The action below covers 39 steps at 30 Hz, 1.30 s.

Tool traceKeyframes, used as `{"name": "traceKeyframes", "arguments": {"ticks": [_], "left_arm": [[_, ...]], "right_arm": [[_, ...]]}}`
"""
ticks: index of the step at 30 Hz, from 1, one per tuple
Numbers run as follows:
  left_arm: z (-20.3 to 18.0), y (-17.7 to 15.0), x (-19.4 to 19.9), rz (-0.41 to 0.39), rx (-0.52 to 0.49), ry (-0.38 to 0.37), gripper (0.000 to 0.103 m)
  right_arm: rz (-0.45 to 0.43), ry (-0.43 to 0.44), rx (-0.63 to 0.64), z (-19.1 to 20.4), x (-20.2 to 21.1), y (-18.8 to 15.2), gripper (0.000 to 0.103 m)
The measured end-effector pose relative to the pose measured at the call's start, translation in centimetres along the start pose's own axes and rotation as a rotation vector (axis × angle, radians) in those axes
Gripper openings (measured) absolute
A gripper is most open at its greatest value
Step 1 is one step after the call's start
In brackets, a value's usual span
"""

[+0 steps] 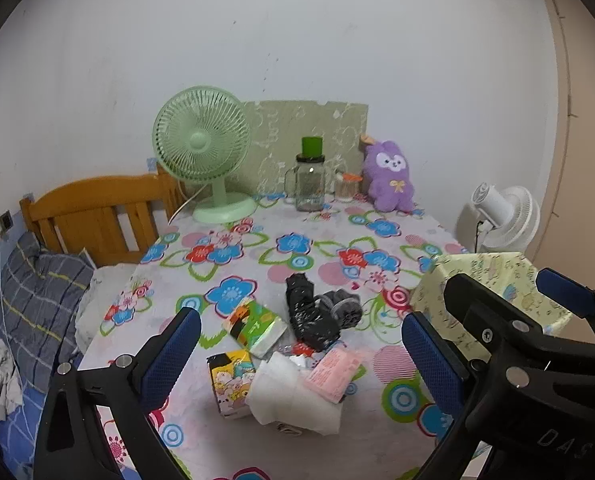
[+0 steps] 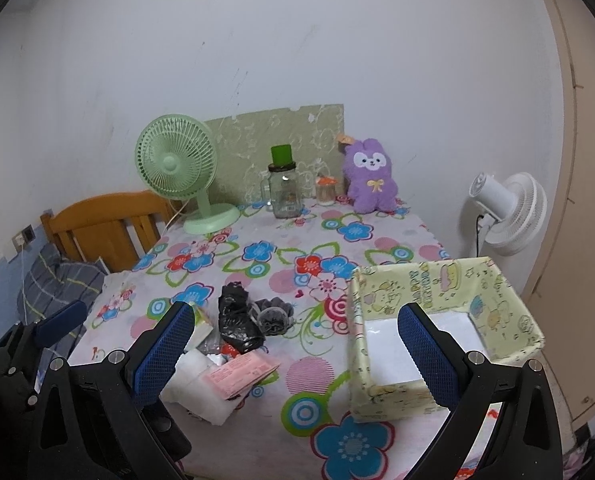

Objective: Organize soft objects
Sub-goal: 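Close the right tool on the pink paper packet while the left tool closes on the white cloth pack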

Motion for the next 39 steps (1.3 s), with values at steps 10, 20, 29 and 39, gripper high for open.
{"name": "traceKeyframes", "arguments": {"ticks": [10, 20, 29, 39], "left_arm": [[1.8, -1.8, -3.1, 0.075, 0.034, 0.003, 0.096], [3.8, -4.6, -6.0, 0.149, 0.045, 0.014, 0.086], [4.3, -6.7, -8.2, 0.217, 0.039, 0.004, 0.079], [4.5, -8.6, -9.8, 0.257, 0.055, -0.001, 0.077]], "right_arm": [[0.056, 0.023, 0.017, 1.9, -3.6, -1.7, 0.102], [0.130, 0.042, 0.041, 3.8, -7.0, -4.1, 0.096], [0.224, 0.053, 0.056, 4.9, -10.2, -6.6, 0.092], [0.299, 0.046, 0.061, 5.3, -12.4, -8.6, 0.090]]}}
Point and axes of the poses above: each gripper's, at about its wrist camera, not at the fingertips, and x roughly against the way its jaws point, z to its left, y to its top, the point moved 7 cm from there along -x, roughly the way its jaws point, and after that the axes turned 1 degree about -z, right-handed, at the moved point
